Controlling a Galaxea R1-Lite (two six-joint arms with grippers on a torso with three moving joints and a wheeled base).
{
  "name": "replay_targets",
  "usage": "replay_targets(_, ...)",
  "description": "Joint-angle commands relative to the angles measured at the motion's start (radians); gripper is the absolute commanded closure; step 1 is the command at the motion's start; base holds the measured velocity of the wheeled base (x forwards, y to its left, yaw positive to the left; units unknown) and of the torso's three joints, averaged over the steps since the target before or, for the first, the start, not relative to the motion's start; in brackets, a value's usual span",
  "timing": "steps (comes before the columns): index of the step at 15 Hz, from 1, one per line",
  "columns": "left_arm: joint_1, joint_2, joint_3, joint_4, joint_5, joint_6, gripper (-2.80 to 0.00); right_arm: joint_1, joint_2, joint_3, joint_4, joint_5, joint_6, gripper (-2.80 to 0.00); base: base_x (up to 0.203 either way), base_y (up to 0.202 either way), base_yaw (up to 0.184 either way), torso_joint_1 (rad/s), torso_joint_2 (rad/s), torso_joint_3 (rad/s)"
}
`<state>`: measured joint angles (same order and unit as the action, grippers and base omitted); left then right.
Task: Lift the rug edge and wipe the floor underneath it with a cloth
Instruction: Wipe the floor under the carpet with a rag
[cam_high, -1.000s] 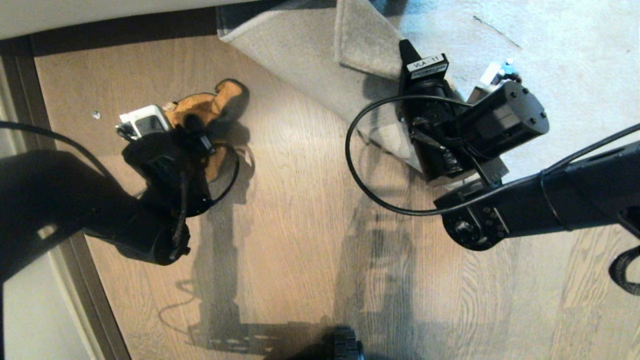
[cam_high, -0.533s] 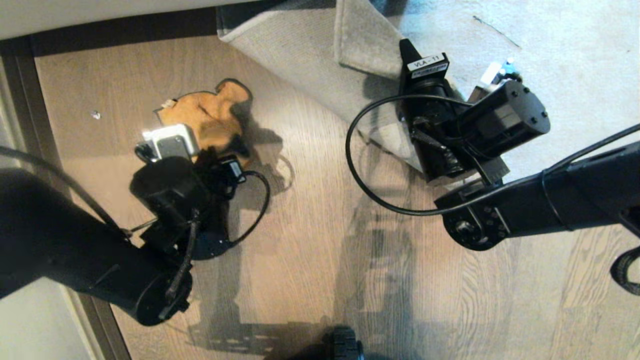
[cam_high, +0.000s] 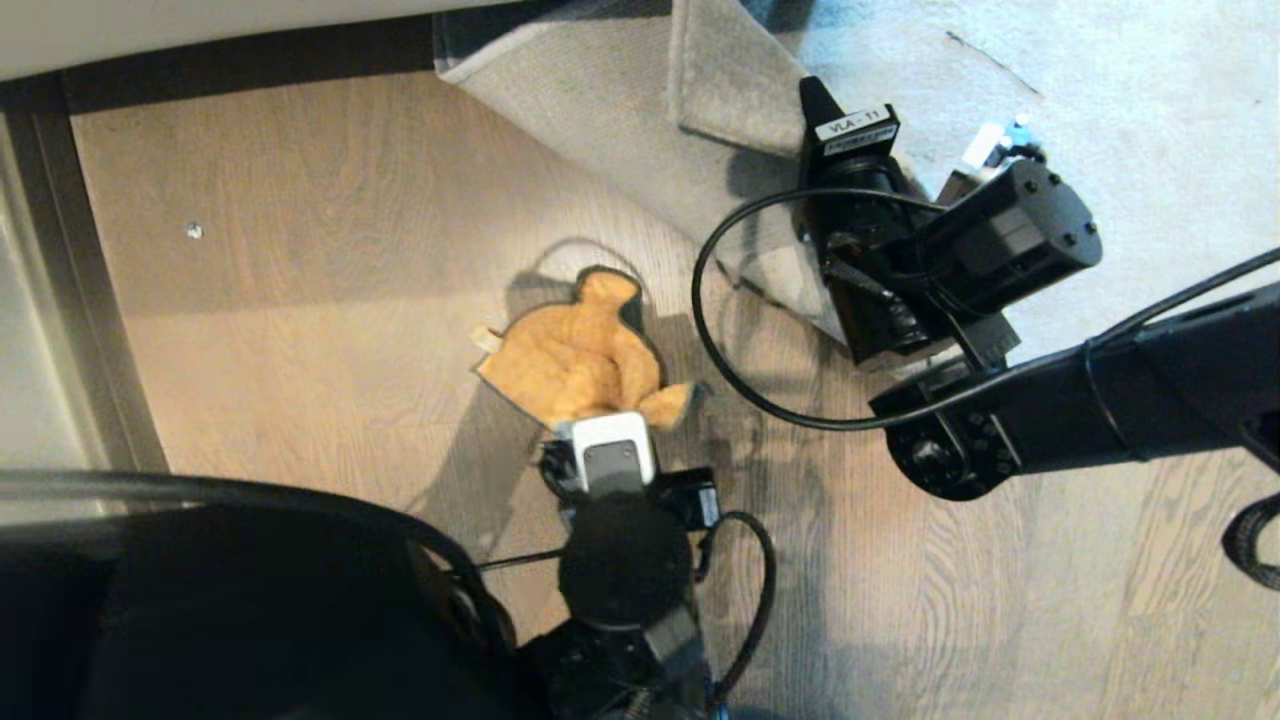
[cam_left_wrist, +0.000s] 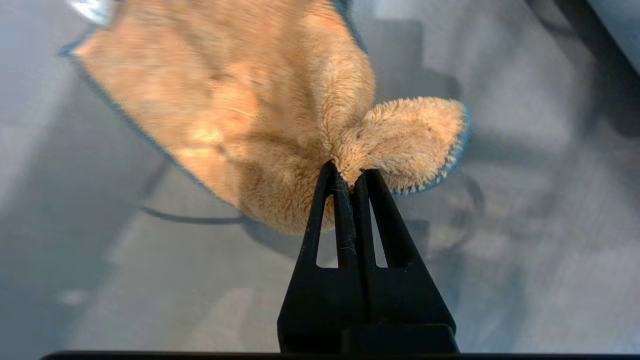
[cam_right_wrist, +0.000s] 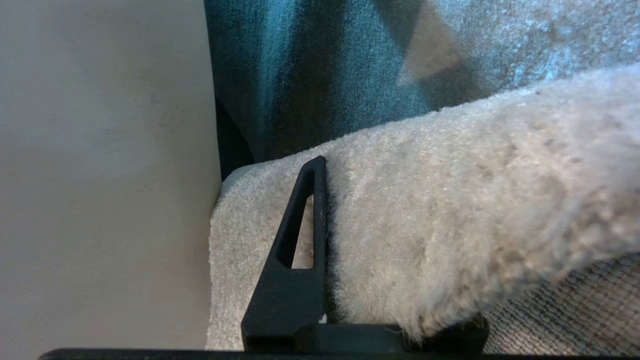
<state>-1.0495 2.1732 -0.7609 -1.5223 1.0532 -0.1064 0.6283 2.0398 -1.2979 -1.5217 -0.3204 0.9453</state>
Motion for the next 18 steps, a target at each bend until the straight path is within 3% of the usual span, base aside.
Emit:
replay_targets(1, -0.021, 0.110, -0.072, -0.048, 0.009, -0.004, 0.00, 0.001, -0.001, 0.000, -0.048, -0.003, 0.006, 0.00, 0.000, 0.000, 0.000, 0.000, 0.00, 0.000)
replay_targets(5, 0.150, 0.139, -0.175, -0.048, 0.011, -0.004, 0.00, 0.002, 0.000, -0.001, -0.048, -0.002, -0.009, 0.00, 0.000, 0.000, 0.000, 0.000, 0.00, 0.000)
replay_targets(9, 0.421, 0.049, -0.257, -0.048, -0.024, 0.035, 0.00, 0.002, 0.002, 0.000, -0.048, -0.003, -0.013, 0.00, 0.000, 0.000, 0.000, 0.000, 0.00, 0.000)
replay_targets(14, 0.701, -0.182, -0.259, -0.048, -0.253, 0.154, 0.00, 0.010, -0.001, 0.000, -0.048, -0.002, -0.014, 0.00, 0.000, 0.000, 0.000, 0.000, 0.00, 0.000)
replay_targets(18, 0.775, -0.371, 0.012, -0.048, -0.398, 0.211, 0.00, 0.021, -0.009, 0.005, -0.048, -0.002, -0.014, 0.00, 0.000, 0.000, 0.000, 0.000, 0.00, 0.000)
